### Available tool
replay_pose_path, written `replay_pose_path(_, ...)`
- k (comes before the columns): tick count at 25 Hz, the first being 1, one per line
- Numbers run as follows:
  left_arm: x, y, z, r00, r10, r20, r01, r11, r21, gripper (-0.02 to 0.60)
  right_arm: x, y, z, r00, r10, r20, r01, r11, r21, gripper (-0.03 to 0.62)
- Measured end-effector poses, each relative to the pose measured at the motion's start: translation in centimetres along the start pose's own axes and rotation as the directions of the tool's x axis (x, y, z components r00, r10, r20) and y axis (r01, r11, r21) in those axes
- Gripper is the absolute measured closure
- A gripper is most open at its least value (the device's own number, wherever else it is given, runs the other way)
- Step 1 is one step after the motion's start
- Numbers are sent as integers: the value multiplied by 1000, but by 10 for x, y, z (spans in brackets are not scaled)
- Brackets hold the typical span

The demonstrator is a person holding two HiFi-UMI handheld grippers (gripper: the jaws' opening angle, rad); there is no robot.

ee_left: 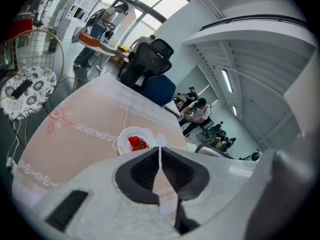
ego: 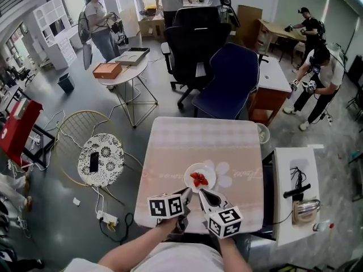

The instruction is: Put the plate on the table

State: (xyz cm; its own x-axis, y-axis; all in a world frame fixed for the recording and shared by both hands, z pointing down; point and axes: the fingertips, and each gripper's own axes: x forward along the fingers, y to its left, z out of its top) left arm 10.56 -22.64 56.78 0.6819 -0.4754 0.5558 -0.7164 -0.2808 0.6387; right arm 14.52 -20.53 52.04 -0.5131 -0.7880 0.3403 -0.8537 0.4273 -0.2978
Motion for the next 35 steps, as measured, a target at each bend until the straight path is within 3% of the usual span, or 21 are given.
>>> replay_pose_path(9,-34,-26,9,997,-45,60,29,972,235,575,-10,33,17,999,-22,48,23,999,-23,591)
replay_pose_path(15,-54,-43,10,992,-89,94,50,931,361,577,-20,52,19,998,-37,58,40,998,-52,591)
replay_pose_path(23,-77,-50,11,983,-117,138,45,898,438,577,-29,69,21,995,-62,81,67,996,-56,591)
replay_pose_path(35,-96,-47,6,983,-128,133,51,880,472,577,-34,83,18,991,-96,94,102,993,-67,591)
